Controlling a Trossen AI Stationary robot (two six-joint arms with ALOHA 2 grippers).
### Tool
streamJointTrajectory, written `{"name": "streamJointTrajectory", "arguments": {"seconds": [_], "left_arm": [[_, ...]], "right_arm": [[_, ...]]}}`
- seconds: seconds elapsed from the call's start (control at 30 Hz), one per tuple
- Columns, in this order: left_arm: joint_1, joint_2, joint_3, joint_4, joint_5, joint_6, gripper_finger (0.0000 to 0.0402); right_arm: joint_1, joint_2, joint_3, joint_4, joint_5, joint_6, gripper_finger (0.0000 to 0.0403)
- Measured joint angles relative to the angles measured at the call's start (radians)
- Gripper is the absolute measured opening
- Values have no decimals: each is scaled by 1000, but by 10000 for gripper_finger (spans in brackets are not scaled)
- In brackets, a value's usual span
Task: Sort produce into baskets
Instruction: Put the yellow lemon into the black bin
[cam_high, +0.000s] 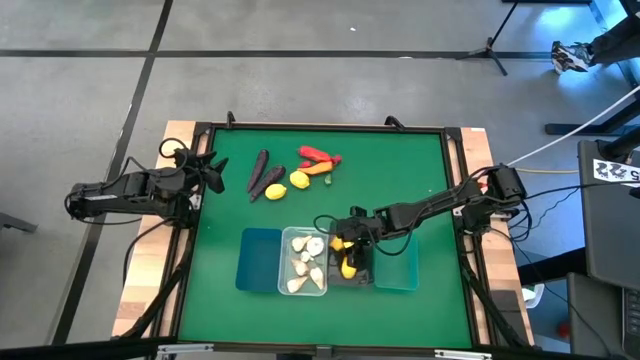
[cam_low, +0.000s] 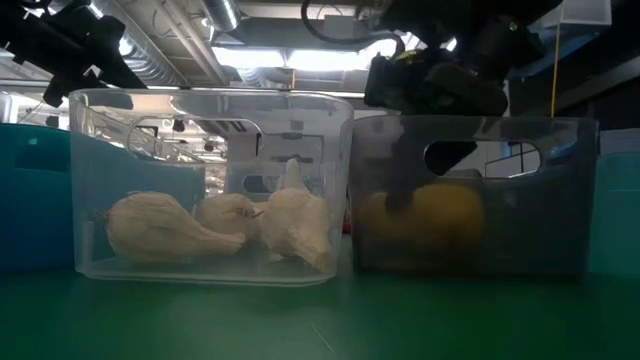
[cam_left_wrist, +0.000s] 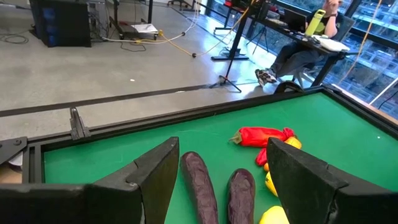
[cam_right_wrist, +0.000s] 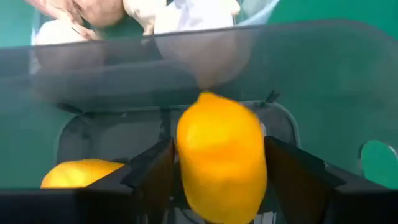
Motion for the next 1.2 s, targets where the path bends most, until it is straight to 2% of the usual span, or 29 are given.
{"name": "streamJointTrajectory", "arguments": {"seconds": [0.27,0.4,0.87,1.1,1.2], "left_arm": [[0,0,0,0,0,-1,237],[0,0,0,-1,0,-2,237],[0,0,0,-2,0,-2,237],[0,0,0,-12,0,-10,237],[0,0,0,-12,0,-11,237]], "right_arm": [[0,0,2,0,-7,-6,247],[0,0,49,-43,-8,-34,247],[0,0,373,-463,22,-242,248],[-33,0,454,-405,174,-386,248],[-88,0,452,-337,170,-396,248]]}}
